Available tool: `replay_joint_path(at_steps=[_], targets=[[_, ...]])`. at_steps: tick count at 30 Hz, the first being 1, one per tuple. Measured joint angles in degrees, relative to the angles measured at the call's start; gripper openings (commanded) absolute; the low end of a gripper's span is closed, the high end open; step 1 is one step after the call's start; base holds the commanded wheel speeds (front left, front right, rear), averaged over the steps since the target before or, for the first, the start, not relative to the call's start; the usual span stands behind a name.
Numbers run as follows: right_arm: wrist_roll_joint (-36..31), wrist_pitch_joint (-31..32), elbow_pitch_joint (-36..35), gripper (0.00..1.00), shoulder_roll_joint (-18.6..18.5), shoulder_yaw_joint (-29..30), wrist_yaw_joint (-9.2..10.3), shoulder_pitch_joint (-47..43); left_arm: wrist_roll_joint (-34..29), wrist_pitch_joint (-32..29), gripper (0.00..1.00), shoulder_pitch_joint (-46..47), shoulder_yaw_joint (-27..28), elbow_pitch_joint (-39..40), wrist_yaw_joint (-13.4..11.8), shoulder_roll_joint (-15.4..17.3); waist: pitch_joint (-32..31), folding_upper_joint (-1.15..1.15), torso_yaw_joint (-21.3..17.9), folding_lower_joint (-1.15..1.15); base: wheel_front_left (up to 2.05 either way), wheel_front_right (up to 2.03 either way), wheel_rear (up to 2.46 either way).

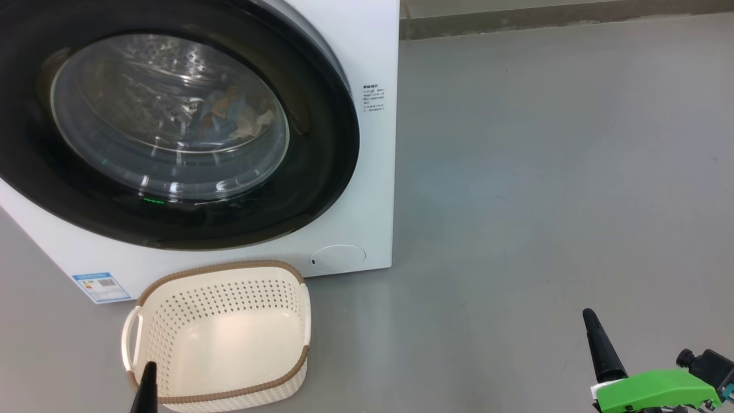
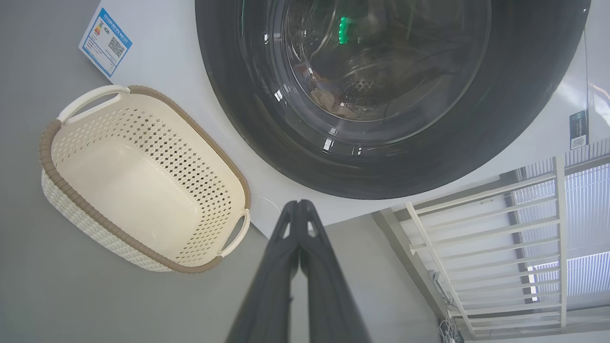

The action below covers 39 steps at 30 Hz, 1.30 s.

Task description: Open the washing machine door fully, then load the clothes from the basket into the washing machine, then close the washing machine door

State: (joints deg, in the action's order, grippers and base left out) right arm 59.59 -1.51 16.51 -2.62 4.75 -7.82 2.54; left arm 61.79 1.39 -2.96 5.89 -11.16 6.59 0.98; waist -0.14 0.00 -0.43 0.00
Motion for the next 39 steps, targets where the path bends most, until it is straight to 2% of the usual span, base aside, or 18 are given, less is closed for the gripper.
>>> replay_joint_path(at_steps=[39], targets=[[27.25,6.55,-0.56,0.00,0.04,2.37,0.26,0.53,25.51,-6.53,0.00,5.47,-0.91,-3.45,0.32,0.38,0.27,0.00,0.37,0.00,0.00,0.00,0.00]])
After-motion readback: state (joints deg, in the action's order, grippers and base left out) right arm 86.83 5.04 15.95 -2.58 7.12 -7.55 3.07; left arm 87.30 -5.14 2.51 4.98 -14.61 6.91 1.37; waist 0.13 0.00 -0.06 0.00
